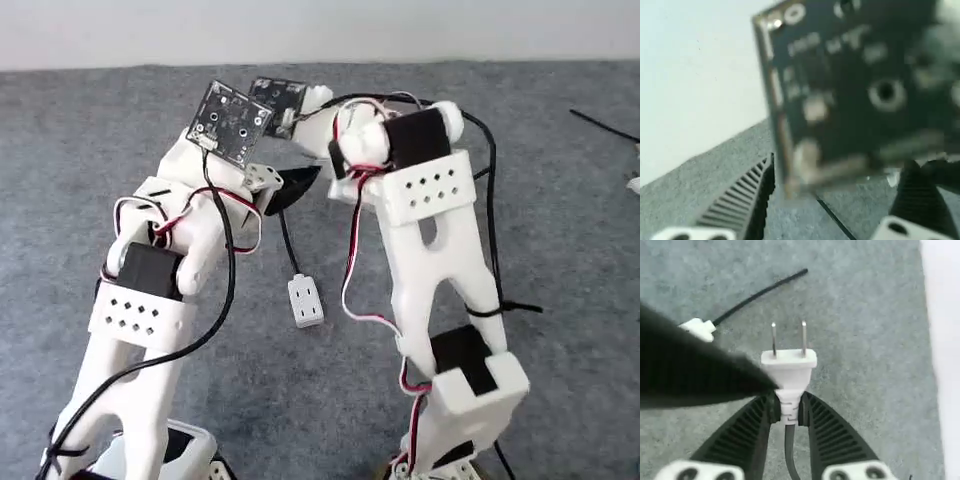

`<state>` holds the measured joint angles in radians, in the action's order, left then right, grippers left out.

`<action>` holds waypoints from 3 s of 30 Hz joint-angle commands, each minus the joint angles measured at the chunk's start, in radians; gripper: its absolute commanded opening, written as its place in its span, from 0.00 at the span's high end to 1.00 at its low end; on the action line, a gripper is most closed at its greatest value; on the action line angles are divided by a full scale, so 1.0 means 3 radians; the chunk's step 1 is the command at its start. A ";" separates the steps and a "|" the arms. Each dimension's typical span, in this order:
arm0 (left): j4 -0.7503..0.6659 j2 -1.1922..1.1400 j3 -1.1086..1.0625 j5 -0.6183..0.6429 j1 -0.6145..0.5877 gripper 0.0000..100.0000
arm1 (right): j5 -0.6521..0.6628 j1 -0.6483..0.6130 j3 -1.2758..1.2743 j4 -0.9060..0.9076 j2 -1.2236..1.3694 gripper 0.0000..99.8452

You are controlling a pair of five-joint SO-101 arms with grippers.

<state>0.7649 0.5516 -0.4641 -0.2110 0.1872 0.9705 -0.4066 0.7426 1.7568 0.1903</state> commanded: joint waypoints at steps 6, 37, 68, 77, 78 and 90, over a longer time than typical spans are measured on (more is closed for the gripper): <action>-0.0153 0.0020 0.0008 0.0041 0.0005 0.63 | -0.0138 -0.0263 -0.0317 0.0141 -0.0504 0.99; -0.0465 0.0020 -0.0412 0.0087 0.0000 0.63 | -0.0184 -0.0269 -0.0322 0.0146 -0.1046 0.99; 0.0102 0.0225 0.0284 0.0895 -0.0184 0.63 | -0.0276 -0.0284 -0.0302 0.0141 -0.1199 0.99; 0.0153 0.0199 0.0284 0.0921 -0.0184 0.63 | -0.0276 -0.0263 -0.0302 0.0136 -0.1235 0.99; 0.0169 0.0205 0.0284 0.0921 -0.0184 0.63 | -0.0276 -0.0263 -0.0302 0.0136 -0.1235 0.99; 0.0731 0.0230 0.0708 0.0926 -0.0159 0.63 | -0.0281 -0.0176 -0.0077 0.0095 -0.1174 0.99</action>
<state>0.8953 0.5961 -0.3798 0.0591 0.1366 0.8999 -0.4772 0.6337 1.7599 -0.1412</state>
